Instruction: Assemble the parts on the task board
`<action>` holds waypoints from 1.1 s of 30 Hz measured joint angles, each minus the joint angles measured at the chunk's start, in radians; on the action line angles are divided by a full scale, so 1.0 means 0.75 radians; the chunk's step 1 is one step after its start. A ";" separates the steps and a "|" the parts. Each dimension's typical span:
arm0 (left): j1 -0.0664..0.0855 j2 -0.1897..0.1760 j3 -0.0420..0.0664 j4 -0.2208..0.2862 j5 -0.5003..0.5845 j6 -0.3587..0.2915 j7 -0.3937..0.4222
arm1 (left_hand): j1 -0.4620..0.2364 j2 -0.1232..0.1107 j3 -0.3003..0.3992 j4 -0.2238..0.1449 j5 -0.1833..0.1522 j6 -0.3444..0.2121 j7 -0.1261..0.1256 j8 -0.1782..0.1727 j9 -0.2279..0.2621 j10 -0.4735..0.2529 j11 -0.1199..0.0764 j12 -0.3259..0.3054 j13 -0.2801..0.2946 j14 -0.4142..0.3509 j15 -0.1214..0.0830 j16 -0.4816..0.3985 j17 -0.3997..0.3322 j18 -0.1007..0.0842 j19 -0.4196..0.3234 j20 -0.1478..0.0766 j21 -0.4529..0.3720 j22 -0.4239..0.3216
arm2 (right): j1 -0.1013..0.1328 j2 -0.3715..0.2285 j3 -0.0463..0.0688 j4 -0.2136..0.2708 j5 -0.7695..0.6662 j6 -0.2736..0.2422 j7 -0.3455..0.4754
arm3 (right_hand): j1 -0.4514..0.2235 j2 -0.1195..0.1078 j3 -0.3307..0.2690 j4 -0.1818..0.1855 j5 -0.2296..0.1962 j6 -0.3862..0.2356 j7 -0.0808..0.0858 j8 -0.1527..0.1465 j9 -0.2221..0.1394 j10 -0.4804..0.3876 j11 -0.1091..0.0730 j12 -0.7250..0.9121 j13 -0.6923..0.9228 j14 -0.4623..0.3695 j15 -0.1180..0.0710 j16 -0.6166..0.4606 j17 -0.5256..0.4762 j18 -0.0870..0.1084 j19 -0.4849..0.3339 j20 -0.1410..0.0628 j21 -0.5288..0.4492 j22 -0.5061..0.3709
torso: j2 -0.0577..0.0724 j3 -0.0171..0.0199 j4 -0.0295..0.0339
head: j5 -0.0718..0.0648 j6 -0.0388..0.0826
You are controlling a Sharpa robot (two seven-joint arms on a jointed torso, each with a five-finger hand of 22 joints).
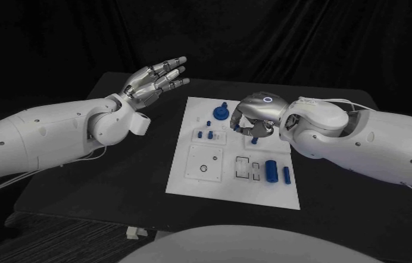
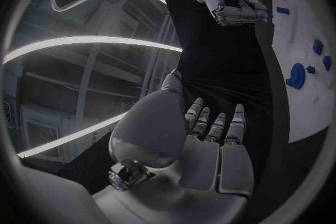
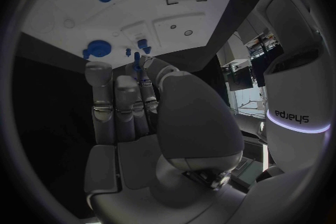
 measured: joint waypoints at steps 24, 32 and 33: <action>-0.006 -0.023 0.000 0.042 0.000 -0.027 0.000 | 0.006 0.006 0.000 0.000 0.000 0.009 0.010 0.000 0.001 0.004 0.004 0.010 0.000 0.012 0.012 0.006 0.003 0.000 0.000 0.000 0.000 0.000 | -0.118 0.192 0.001 -0.113 -0.054 0.071 -0.003 | -0.008 -0.008 0.013 0.002 -0.001 -0.021 0.008 -0.015 -0.005 0.005 -0.005 -0.015 -0.003 0.000 0.000 0.005 0.007 0.000 0.000 0.000 0.000 0.001 | -0.027 0.0035 0.0027 | 0.071 -0.004; -0.012 -0.019 0.000 0.033 0.000 -0.026 0.000 | 0.011 0.011 -0.003 0.004 0.000 0.014 0.014 0.005 0.001 0.005 0.004 0.010 0.001 0.022 0.022 0.013 0.006 0.000 0.000 0.000 0.000 0.000 | -0.142 0.213 0.001 -0.126 -0.067 0.073 -0.002 | -0.008 -0.008 0.013 0.002 -0.005 -0.021 0.008 -0.020 -0.005 0.005 -0.005 -0.020 -0.002 0.000 0.000 0.005 0.006 0.000 0.000 0.000 0.000 0.001 | -0.022 -0.0014 0.0068 | 0.071 -0.003; -0.013 -0.018 0.000 0.032 0.000 -0.025 0.000 | 0.011 0.011 -0.003 0.004 0.000 0.014 0.014 0.005 0.001 0.004 0.004 0.010 0.001 0.022 0.022 0.013 0.006 0.000 0.000 0.000 0.000 0.001 | -0.144 0.215 0.001 -0.127 -0.068 0.073 -0.002 | -0.008 -0.008 0.013 0.002 -0.005 -0.021 0.008 -0.020 -0.005 0.005 -0.005 -0.020 -0.002 0.000 0.000 0.005 0.006 0.000 0.000 0.000 0.000 0.001 | -0.021 -0.0019 0.0069 | 0.072 -0.003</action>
